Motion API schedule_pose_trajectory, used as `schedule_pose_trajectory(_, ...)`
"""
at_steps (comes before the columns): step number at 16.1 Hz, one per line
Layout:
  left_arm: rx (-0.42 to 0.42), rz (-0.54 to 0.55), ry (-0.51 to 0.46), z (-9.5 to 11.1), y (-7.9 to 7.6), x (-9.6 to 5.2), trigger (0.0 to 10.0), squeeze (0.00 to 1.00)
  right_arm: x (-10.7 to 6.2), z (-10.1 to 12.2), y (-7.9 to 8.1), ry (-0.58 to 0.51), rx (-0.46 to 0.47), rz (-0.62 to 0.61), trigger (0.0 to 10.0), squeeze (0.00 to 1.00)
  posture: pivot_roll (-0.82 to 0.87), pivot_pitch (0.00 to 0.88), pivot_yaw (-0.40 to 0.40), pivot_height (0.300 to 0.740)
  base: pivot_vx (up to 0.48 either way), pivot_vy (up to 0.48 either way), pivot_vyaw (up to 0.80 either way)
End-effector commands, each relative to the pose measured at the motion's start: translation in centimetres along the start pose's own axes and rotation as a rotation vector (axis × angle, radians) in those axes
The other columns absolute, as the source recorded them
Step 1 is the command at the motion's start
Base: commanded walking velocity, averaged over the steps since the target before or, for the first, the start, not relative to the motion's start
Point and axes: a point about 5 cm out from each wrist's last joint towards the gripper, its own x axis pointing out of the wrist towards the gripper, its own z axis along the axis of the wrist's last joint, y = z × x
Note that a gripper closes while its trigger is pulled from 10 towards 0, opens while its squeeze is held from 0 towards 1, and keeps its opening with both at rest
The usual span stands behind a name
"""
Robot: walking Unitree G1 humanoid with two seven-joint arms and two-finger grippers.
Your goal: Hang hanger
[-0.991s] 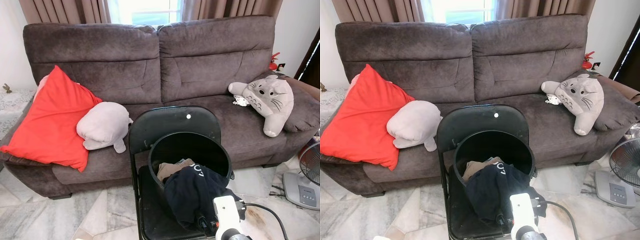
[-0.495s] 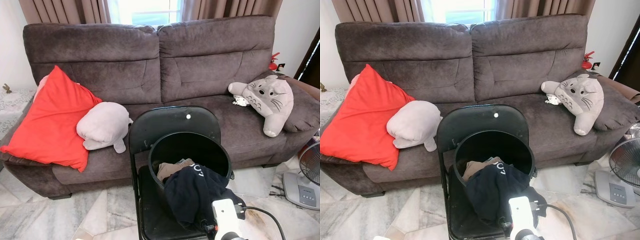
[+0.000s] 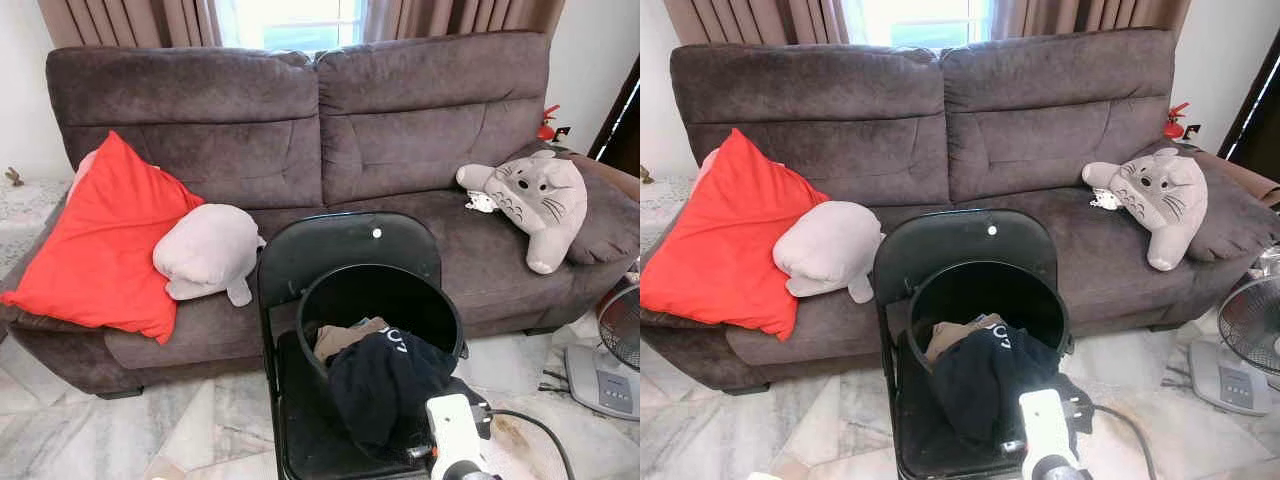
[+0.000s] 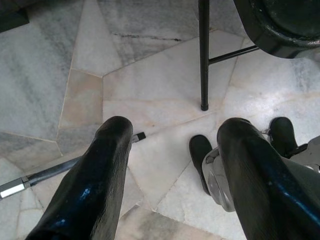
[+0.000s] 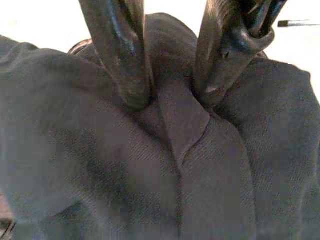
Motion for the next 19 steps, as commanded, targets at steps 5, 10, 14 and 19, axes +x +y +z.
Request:
schedule_pose_trajectory(5,-0.001,-0.003,0.021,-0.5,-0.1,-0.1,10.0,0.0,-0.2,1.0,-0.5,-0.057,0.0,-0.045,0.0,0.0,-0.05,0.017,0.043,0.74,0.0,0.0,0.0)
schedule_pose_trajectory(10,-0.005,-0.004,0.019,-0.4,-0.2,0.0,10.0,0.0,-1.1,3.0,-0.3,-0.163,-0.03,-0.052,0.0,0.0,-0.05,0.015,0.039,0.74,0.0,0.0,0.0)
schedule_pose_trajectory(14,-0.004,-0.013,0.029,-0.6,-0.3,-0.1,10.0,0.0,-5.7,5.1,-2.1,-0.358,0.073,-0.267,0.0,0.0,-0.07,0.023,0.039,0.74,0.0,0.0,0.0)
schedule_pose_trajectory(19,0.0,-0.029,0.039,-0.5,-0.8,0.1,10.0,0.0,-9.5,6.8,-7.1,-0.538,0.29,-0.583,0.0,0.0,-0.09,0.026,0.04,0.74,0.0,0.0,0.0)
